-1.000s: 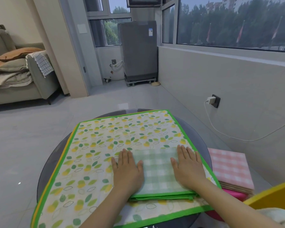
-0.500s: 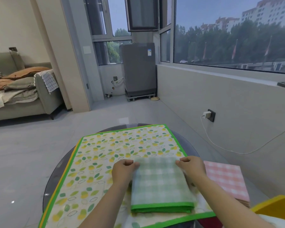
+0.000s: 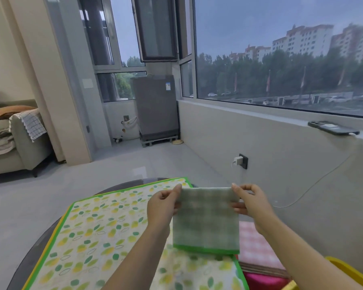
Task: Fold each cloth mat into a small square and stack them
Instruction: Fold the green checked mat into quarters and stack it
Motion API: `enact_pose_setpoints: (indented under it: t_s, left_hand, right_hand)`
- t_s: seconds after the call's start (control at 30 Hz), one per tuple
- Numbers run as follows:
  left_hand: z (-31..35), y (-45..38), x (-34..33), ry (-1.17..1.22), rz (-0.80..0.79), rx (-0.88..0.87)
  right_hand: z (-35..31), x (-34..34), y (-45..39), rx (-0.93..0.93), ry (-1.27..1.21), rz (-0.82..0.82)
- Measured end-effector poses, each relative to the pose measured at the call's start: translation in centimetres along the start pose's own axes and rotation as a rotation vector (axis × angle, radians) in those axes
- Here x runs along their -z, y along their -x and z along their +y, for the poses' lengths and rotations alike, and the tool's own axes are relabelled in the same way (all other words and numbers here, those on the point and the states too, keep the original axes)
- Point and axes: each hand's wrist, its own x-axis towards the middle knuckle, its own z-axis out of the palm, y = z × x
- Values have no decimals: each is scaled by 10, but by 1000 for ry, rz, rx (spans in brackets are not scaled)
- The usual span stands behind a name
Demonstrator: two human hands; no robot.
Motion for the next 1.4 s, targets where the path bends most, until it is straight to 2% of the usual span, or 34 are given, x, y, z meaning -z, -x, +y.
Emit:
enact_pose_setpoints:
  t_s: [0.17,0.37,0.67,0.8,0.97,1.03,1.23,1.4]
  left_hand:
    - [0,2,-59,13,-56,-88]
    - [-35,9,-123,-68,-113,-138]
    - [-114,13,-202,-109,-95,31]
    - [-134,3,-231,-97,-24,19]
    - [-176,-19,-245,-145,26,-67]
    - [-209,-22,-238,-234,26,-58]
    - [-305,-4,-201,-540,-40,126]
    - [-317,-8,-197,-565,-55,96]
  right_hand:
    - [-11,47,-16,96,-39,-13]
    - [10,111,-34,119,57,66]
    - [67,178,-62,87,263,121]
    - [89,187,-83,126,266,156]
    - [119,185,-102,150,271,157]
    - [151,185,-106,67,323,136]
    - [246,181,-99,-245,566,67]
    - [262,176,-98,-149,679,89]
